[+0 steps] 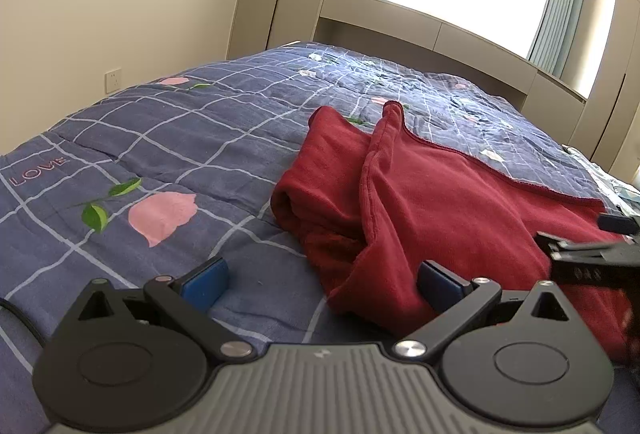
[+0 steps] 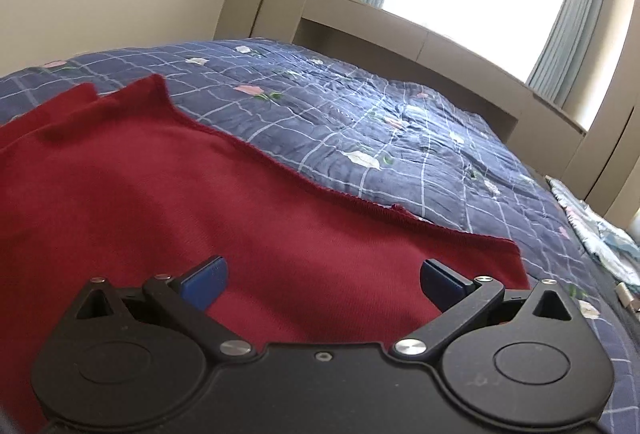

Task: Fold small clothes

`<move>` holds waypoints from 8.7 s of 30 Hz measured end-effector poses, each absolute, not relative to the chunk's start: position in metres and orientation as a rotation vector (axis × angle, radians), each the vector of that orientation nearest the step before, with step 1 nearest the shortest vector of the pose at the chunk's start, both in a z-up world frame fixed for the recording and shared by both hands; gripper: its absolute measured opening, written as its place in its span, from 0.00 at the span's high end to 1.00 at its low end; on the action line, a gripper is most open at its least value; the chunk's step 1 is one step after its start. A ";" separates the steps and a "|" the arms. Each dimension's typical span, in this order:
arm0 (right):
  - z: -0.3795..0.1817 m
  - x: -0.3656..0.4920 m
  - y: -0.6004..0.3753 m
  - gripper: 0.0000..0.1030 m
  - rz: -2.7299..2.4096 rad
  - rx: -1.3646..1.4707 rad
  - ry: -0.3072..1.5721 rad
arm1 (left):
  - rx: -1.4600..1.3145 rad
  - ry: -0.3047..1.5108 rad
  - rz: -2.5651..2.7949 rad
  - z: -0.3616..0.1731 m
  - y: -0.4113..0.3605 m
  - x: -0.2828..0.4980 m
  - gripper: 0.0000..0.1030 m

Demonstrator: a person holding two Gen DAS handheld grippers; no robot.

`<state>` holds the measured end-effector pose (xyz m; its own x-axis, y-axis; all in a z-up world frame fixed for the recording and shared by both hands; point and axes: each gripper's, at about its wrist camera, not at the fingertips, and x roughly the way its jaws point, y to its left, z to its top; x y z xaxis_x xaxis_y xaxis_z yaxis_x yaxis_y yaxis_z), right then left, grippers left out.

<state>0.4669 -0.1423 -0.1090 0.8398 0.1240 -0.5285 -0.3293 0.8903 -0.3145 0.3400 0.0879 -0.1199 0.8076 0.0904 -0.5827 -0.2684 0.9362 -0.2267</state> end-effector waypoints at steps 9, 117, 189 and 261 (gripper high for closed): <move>-0.099 0.397 -0.143 0.01 0.293 -0.419 0.487 | -0.296 0.607 0.200 -0.120 0.086 0.341 0.00; -0.069 0.372 -0.261 0.00 0.325 -0.259 0.520 | -0.287 0.594 -0.180 0.018 -0.016 0.433 0.88; -0.093 0.498 -0.425 0.59 0.230 0.511 0.669 | -0.328 0.765 -0.093 -0.070 -0.084 0.490 0.00; -0.111 0.422 -0.406 0.01 -0.049 0.142 0.598 | -0.252 0.692 -0.113 -0.102 -0.093 0.430 0.01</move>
